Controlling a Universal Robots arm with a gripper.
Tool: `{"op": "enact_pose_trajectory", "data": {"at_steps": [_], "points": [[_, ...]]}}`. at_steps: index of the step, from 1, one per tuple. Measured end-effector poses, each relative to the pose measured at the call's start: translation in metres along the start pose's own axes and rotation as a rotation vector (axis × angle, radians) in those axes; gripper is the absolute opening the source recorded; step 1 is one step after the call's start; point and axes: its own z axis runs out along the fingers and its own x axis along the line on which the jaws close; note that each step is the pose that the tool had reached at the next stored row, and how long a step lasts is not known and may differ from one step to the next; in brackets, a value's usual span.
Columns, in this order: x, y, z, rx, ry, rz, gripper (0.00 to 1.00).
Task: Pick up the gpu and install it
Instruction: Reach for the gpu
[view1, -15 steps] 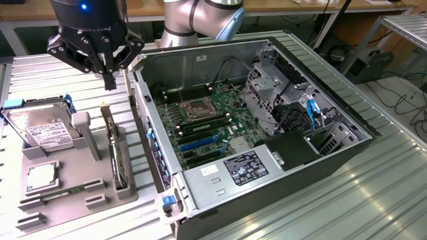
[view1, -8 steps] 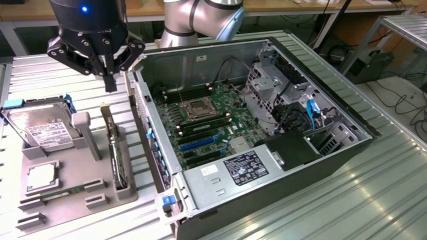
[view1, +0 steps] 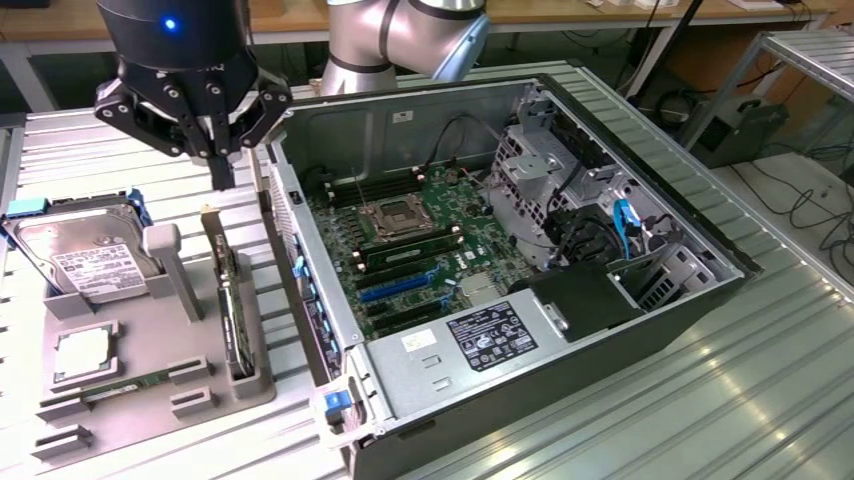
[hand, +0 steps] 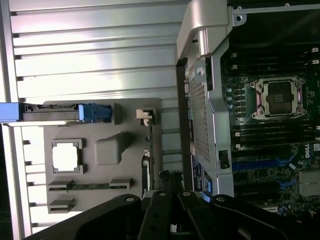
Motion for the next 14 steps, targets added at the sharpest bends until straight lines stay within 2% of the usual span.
{"op": "enact_pose_trajectory", "data": {"at_steps": [14], "points": [[-0.001,-0.0155,-0.0004,0.0000,0.0000,0.000,0.11]]}}
